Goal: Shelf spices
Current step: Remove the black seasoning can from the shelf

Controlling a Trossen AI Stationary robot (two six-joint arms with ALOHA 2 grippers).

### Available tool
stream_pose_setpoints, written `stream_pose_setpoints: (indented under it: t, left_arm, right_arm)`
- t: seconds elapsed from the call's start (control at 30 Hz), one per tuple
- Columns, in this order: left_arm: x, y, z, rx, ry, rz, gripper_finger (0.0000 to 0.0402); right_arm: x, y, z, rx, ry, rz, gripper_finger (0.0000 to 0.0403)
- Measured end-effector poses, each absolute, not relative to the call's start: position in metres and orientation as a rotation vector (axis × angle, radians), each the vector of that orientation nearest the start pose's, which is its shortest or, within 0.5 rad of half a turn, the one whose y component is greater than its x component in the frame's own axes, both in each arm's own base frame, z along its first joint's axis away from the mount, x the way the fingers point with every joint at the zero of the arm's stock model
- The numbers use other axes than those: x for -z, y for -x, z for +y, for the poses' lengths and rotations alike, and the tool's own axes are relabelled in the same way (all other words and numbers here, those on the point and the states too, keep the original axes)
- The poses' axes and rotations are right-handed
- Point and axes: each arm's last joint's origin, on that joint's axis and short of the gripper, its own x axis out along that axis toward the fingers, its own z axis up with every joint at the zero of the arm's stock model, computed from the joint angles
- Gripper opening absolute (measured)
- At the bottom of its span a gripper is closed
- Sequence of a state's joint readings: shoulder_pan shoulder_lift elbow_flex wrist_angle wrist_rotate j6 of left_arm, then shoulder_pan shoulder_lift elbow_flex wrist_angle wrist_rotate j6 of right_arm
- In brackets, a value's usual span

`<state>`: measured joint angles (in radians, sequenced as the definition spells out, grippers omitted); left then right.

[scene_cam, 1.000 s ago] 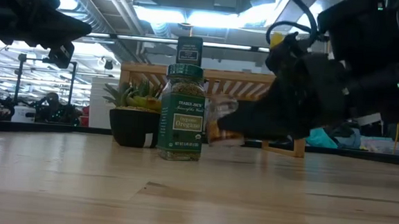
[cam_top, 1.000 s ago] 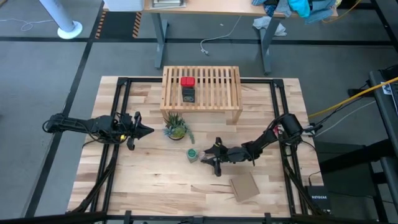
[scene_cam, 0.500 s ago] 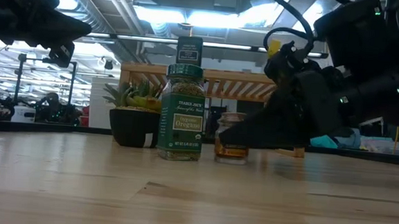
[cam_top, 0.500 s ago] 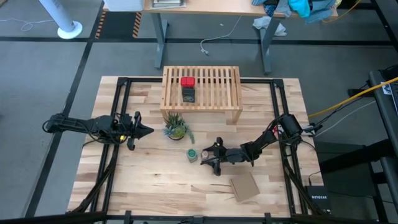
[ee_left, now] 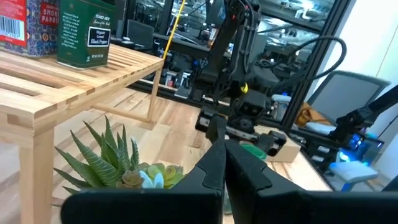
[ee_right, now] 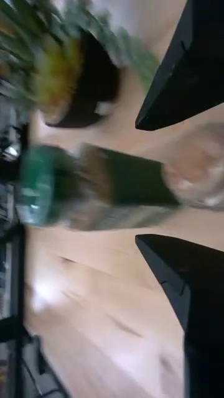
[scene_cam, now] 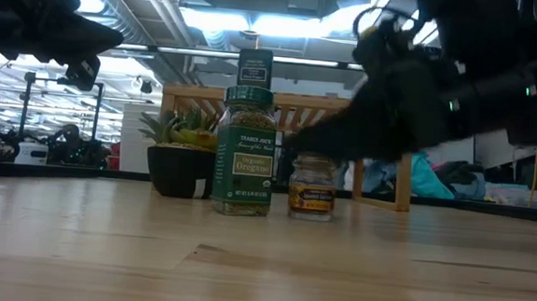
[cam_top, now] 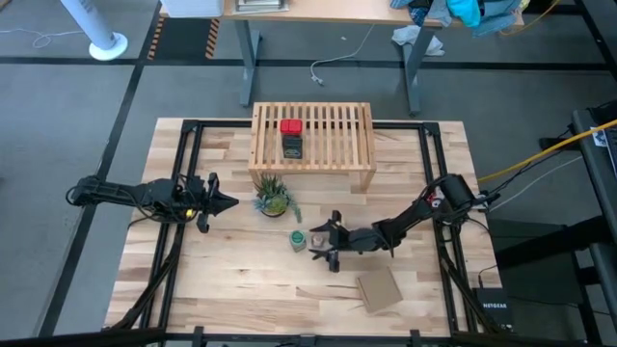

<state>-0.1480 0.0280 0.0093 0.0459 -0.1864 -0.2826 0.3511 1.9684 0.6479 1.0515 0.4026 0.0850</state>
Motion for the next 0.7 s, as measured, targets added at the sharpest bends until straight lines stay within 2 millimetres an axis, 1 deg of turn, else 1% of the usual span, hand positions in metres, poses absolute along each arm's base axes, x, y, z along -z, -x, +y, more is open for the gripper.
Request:
stream_pose_setpoints:
  t: [0.13,0.27,0.33,0.43,0.6,0.7]
  left_arm:
    - [-0.175,-0.098,-0.009,-0.026,0.288,-0.096,0.0]
    - [-0.184,-0.097,-0.009,-0.027,0.211,-0.182,0.0001]
    - [-0.187,-0.096,-0.009,-0.037,0.167,-0.218,0.001]
    - [-0.191,-0.095,-0.007,-0.105,0.111,-0.259,0.0045]
    - [-0.193,-0.093,0.0,-0.328,0.015,-0.264,0.0125]
    - [-0.195,-0.092,0.003,-0.4,-0.013,-0.28,0.0163]
  right_arm:
    - [-0.123,-0.312,0.101,0.105,0.054,0.185,0.0291]
    - [-0.14,-0.307,0.098,0.127,0.109,0.151,0.0291]
    - [-0.146,-0.305,0.097,0.134,0.131,0.152,0.0291]
    - [-0.154,-0.302,0.096,0.148,0.159,0.159,0.0291]
    - [-0.162,-0.3,0.093,0.198,0.208,0.154,0.0291]
    - [-0.167,-0.299,0.09,0.227,0.225,0.144,0.0291]
